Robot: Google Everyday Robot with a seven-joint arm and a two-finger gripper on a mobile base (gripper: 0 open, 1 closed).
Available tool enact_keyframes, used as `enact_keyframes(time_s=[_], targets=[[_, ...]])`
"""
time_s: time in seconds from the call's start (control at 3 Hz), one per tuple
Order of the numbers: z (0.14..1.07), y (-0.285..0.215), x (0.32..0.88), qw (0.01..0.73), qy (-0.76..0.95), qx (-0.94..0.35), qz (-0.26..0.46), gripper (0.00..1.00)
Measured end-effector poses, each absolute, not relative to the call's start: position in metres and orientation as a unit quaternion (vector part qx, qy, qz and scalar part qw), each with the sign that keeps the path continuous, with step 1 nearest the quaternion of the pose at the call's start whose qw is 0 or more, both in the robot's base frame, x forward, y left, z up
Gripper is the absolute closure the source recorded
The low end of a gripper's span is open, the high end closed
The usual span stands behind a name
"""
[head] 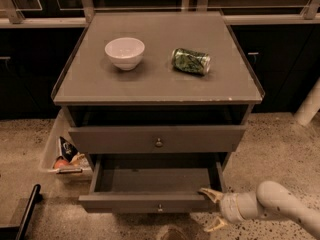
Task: Open middle drawer
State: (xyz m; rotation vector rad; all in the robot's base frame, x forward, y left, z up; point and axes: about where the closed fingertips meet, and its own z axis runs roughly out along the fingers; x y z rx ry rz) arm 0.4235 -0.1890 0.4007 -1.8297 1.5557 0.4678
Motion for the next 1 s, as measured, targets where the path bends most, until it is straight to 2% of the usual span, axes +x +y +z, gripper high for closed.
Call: enact_keyframes(time_s=[0.67, 1.0], targets=[[0.408, -0.201, 0.373, 0.337, 0.589, -0.713, 0.177, 0.8], [0.413, -0.201, 0.373, 0.337, 0.588, -0.714, 0.177, 0.9]])
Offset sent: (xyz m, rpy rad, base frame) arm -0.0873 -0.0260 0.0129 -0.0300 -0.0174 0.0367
